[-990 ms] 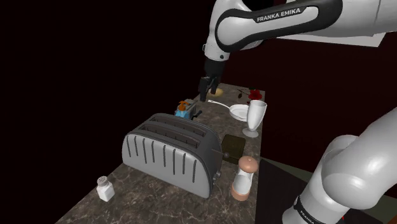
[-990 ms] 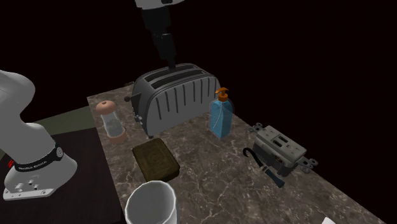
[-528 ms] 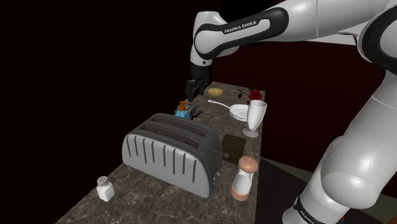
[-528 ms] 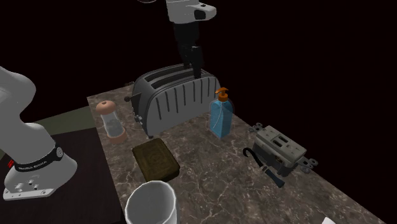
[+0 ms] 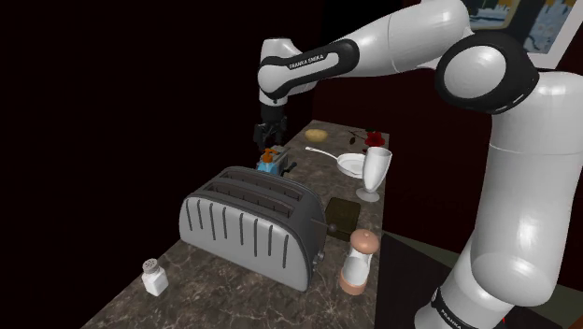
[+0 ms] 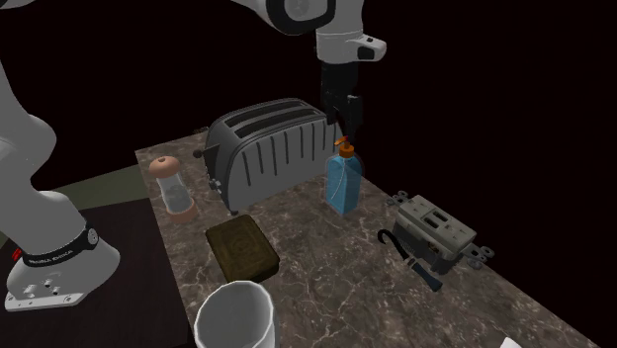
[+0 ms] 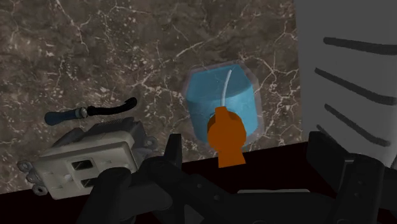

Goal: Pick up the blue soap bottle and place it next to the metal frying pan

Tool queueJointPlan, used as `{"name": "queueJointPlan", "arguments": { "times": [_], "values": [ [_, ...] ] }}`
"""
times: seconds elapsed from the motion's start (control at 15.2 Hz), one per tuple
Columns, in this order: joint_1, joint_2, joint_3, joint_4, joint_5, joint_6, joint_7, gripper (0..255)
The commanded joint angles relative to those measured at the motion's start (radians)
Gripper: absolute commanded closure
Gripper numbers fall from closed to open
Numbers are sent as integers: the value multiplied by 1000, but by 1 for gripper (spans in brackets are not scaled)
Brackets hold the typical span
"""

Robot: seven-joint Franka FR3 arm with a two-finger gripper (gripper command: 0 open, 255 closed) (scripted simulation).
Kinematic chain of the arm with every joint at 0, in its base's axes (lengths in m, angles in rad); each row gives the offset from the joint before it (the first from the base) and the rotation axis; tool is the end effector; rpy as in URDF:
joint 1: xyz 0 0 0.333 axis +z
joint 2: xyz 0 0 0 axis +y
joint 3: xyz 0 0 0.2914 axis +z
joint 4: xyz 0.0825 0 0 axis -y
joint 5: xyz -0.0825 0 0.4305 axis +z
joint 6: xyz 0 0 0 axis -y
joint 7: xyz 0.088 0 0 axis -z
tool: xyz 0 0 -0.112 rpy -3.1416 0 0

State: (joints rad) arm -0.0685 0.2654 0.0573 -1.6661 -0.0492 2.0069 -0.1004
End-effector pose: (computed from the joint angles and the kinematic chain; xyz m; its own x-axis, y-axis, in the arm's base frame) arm 0.6840 -0.0134 0.4131 0.9917 0.1066 0.0721 0.1041 -0.9938 0.0384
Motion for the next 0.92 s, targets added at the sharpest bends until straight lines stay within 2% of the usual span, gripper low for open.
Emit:
{"name": "queueJointPlan", "arguments": {
  "times": [0.0, 0.46, 0.86],
  "values": [
    [-3, 50, -4, 50, -3, -3, -1, 0],
    [-3, 85, -6, -2, -6, 84, 1, 0],
    [-3, 85, -6, -2, -6, 84, 1, 0]
  ]
}}
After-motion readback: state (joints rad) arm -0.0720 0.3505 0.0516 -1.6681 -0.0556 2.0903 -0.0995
